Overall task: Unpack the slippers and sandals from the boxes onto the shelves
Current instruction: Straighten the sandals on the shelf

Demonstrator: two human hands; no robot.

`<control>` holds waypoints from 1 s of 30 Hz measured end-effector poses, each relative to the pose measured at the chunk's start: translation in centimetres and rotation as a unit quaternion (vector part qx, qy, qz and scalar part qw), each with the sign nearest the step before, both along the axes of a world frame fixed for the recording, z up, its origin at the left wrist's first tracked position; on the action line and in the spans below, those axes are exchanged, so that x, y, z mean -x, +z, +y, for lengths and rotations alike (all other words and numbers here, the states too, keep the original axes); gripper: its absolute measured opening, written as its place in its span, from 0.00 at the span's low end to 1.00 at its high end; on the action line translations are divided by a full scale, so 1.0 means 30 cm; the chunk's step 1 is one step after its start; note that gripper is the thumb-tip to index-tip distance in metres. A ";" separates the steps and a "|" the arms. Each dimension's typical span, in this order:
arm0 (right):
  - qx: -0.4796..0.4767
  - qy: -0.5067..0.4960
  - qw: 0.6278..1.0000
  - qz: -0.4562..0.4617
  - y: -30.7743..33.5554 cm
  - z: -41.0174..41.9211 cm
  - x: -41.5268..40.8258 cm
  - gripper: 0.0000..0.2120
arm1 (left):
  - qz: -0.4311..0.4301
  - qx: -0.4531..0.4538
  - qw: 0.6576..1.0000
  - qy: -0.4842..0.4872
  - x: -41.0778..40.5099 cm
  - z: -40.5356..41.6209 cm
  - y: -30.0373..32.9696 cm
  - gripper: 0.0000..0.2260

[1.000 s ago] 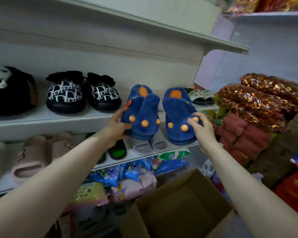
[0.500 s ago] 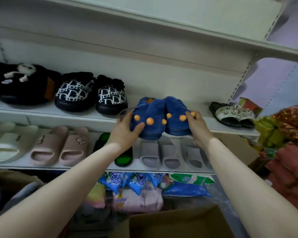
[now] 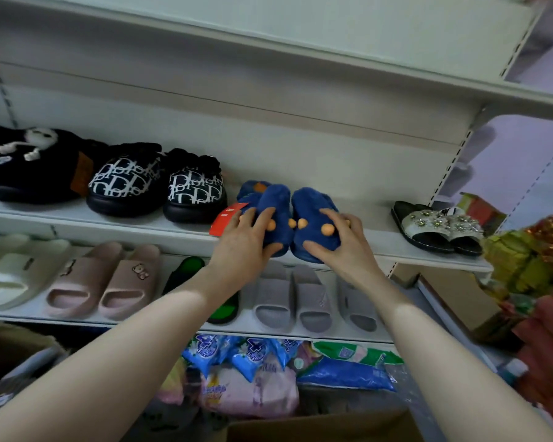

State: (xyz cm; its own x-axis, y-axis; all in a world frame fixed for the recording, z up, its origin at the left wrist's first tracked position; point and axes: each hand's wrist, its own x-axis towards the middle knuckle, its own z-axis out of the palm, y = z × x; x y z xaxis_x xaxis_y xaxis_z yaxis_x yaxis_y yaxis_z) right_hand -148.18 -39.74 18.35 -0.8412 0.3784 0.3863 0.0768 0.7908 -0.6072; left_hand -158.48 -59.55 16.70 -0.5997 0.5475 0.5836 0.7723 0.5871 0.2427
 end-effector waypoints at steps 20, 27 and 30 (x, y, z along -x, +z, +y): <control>-0.061 0.045 0.994 -0.078 0.027 0.115 0.213 0.33 | -0.023 0.113 0.992 0.049 0.157 0.094 0.041 0.31; -0.369 0.055 0.925 -0.070 0.115 0.058 0.170 0.31 | 0.084 0.115 0.989 0.026 0.109 -0.024 0.117 0.28; -0.409 0.090 0.907 -0.048 0.159 -0.041 0.134 0.29 | 0.129 0.118 0.985 -0.003 0.093 -0.139 0.146 0.24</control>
